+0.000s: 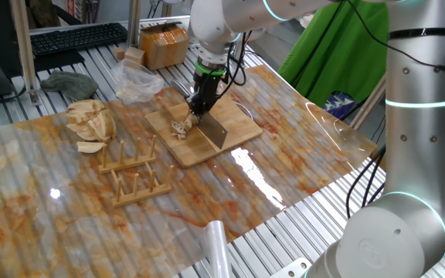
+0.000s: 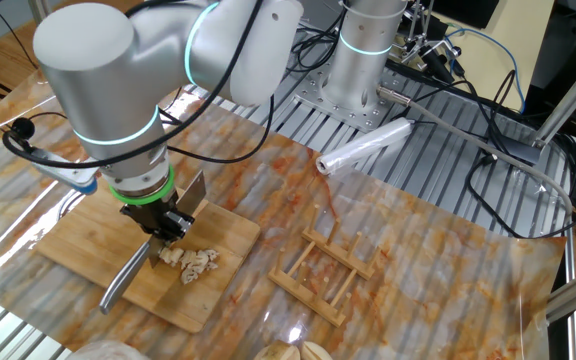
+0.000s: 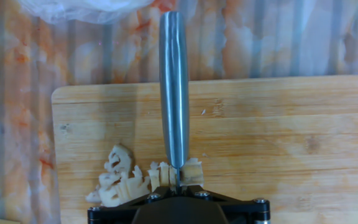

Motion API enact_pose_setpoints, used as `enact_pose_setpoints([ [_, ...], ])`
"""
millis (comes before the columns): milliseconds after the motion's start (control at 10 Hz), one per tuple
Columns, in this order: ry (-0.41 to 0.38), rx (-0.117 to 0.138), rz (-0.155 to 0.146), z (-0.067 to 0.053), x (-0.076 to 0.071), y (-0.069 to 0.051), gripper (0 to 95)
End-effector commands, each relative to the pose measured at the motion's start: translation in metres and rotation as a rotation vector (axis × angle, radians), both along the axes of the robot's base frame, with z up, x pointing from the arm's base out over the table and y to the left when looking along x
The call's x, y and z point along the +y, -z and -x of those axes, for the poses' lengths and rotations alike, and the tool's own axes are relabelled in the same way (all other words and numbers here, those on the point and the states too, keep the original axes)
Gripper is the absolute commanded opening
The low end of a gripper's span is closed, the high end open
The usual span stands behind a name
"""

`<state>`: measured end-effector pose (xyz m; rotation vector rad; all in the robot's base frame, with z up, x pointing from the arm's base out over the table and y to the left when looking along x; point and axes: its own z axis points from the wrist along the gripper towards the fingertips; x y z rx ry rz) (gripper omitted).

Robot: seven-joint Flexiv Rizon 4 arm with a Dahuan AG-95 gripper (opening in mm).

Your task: Slice the lotus root

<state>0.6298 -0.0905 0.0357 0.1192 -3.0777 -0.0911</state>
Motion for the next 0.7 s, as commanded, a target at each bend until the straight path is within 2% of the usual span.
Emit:
enact_pose_setpoints([
  [100, 0.004, 0.012, -0.001, 0.001, 0.002, -0.011, 0.0],
  [400, -0.002, 0.011, 0.010, 0.002, 0.003, -0.018, 0.0],
  [700, -0.006, 0.019, 0.029, 0.005, 0.000, -0.037, 0.0],
])
